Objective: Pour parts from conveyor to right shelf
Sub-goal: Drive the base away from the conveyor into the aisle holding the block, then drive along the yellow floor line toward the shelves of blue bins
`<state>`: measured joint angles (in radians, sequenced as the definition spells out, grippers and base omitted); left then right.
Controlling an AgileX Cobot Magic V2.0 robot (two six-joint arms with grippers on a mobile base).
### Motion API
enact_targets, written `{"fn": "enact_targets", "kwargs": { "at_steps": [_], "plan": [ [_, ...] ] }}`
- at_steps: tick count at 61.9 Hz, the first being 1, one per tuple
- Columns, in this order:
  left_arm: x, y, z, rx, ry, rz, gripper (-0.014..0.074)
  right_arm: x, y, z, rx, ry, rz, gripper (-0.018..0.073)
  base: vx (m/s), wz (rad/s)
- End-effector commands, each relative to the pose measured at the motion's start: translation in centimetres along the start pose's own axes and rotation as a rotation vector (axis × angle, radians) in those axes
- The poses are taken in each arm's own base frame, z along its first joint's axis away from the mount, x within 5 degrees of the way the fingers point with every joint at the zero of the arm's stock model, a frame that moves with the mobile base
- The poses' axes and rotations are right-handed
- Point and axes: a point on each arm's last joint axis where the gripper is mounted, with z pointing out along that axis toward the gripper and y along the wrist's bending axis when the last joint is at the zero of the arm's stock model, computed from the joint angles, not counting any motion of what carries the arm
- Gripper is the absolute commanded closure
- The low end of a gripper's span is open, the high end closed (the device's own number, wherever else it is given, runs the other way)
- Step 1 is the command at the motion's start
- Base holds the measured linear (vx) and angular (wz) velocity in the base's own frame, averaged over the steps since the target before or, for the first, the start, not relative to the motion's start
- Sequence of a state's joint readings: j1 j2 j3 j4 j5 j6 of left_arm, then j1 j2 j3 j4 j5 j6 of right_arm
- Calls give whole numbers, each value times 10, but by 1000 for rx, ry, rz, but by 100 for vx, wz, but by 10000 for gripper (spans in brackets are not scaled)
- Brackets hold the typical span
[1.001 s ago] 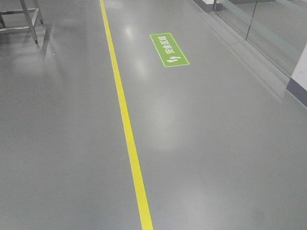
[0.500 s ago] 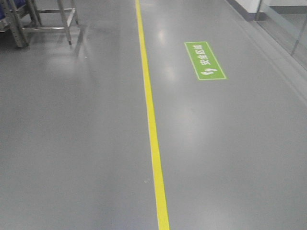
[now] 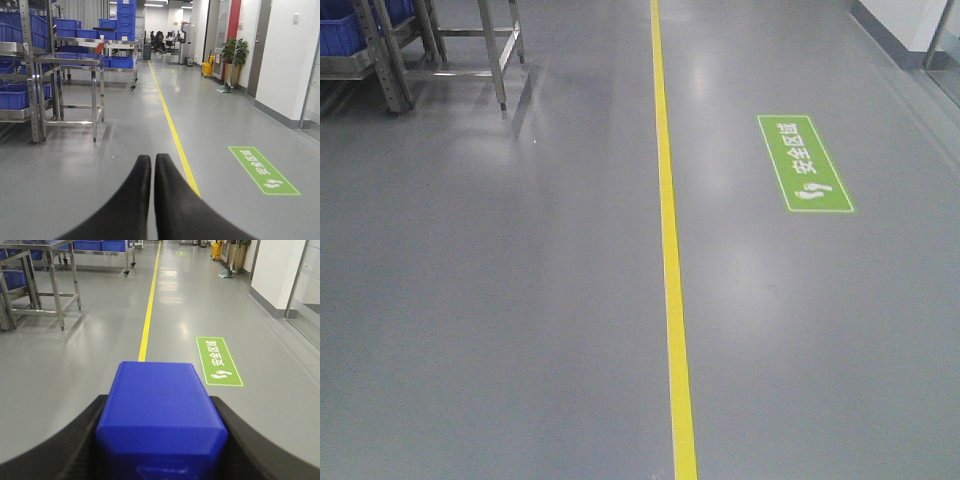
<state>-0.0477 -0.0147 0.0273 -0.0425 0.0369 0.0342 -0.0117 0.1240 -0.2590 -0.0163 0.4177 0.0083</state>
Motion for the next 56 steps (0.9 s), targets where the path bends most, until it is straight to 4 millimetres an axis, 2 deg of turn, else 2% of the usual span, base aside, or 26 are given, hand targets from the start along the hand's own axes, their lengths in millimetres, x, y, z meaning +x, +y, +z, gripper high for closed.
{"fn": "enact_targets", "kwargs": {
  "at_steps": [1,56],
  "plan": [
    [3,0,0,5,-56,-12,602,-16,0,-2,5,-94,-11,564,62,4],
    [3,0,0,5,-56,-12,602,-16,0,-2,5,-94,-11,564,74,-2]
  ]
}}
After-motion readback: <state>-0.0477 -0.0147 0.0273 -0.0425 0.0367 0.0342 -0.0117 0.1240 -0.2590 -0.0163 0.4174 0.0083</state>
